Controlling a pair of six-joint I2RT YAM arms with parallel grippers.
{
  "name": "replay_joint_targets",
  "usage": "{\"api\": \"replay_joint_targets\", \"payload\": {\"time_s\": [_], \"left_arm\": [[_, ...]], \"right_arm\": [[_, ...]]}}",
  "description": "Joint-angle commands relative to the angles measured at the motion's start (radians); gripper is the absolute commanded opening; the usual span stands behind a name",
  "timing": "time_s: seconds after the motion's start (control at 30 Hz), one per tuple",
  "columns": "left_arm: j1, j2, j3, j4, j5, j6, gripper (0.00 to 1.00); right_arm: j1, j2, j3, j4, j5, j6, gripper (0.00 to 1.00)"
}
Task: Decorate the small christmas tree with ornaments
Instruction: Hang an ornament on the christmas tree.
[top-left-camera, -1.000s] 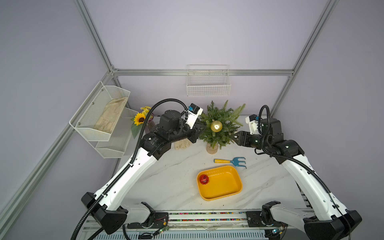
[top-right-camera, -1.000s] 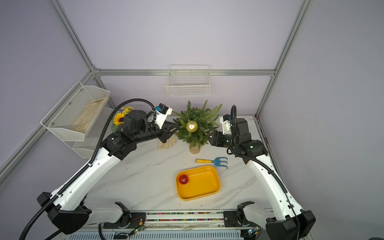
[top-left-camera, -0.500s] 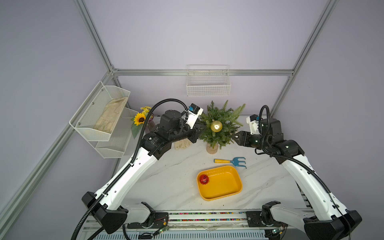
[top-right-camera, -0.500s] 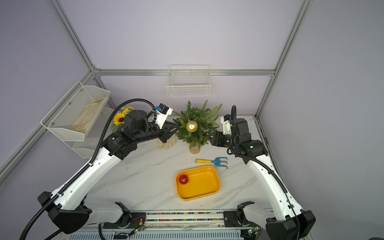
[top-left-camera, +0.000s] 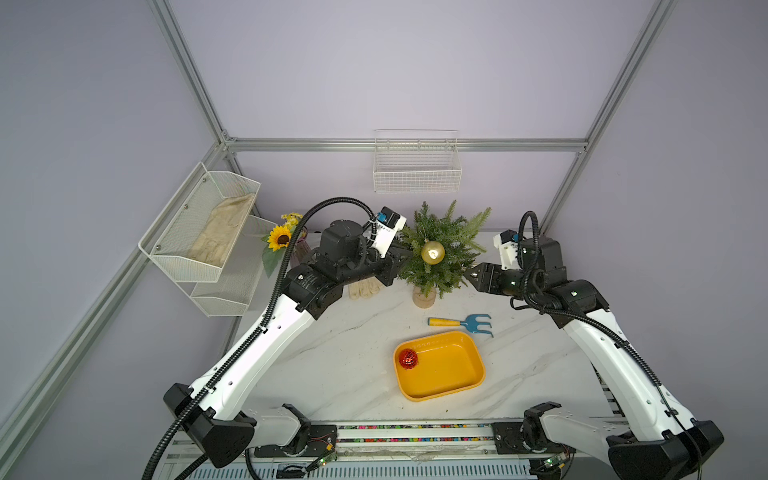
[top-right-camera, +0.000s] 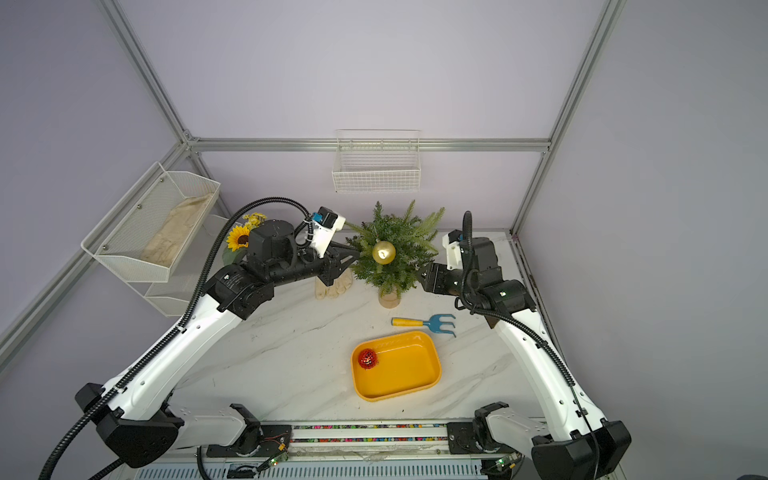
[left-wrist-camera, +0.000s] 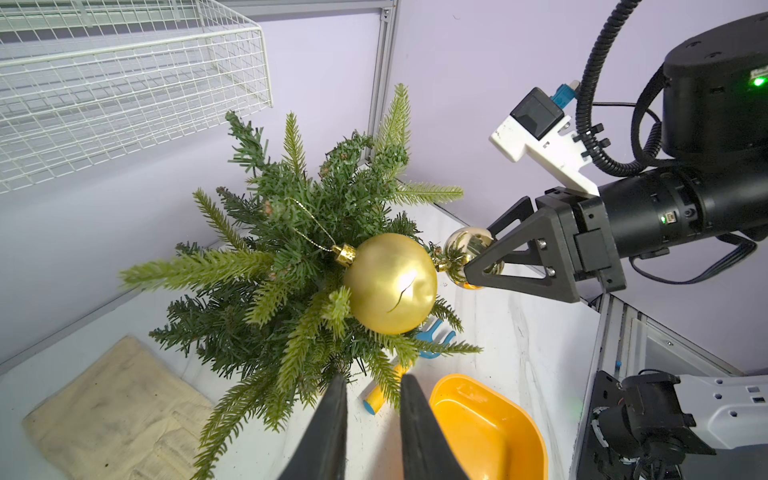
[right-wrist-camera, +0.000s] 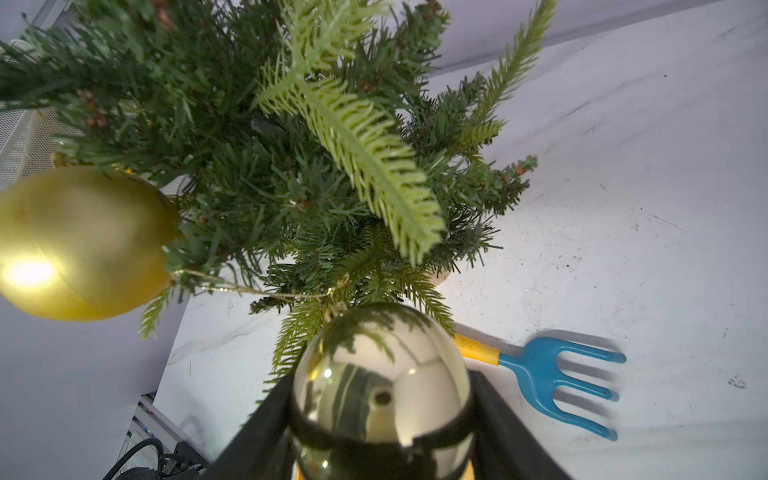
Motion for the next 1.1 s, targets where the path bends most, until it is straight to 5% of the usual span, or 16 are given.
{"api": "replay_joint_targets", "payload": {"time_s": [0.0,0.6,1.07], "left_arm": [[-0.006,0.005,0.045,0.023,-0.001,0.007,0.24],[-0.033,-0.045,-0.047,0.000,-0.049,-0.023,0.24],[-0.242,-0.136,-0.278,-0.107,-0.242,-0.207,0.30]], "right_arm": [[0.005,0.000,-0.005,0.020,0.019,-0.009,0.68],[0.004,-0.035,0.015,-0.032,0.128,-0.005,0.72],[-0.067,-0.052,-0.037,0.000,0.175,-0.052,0.74]]}}
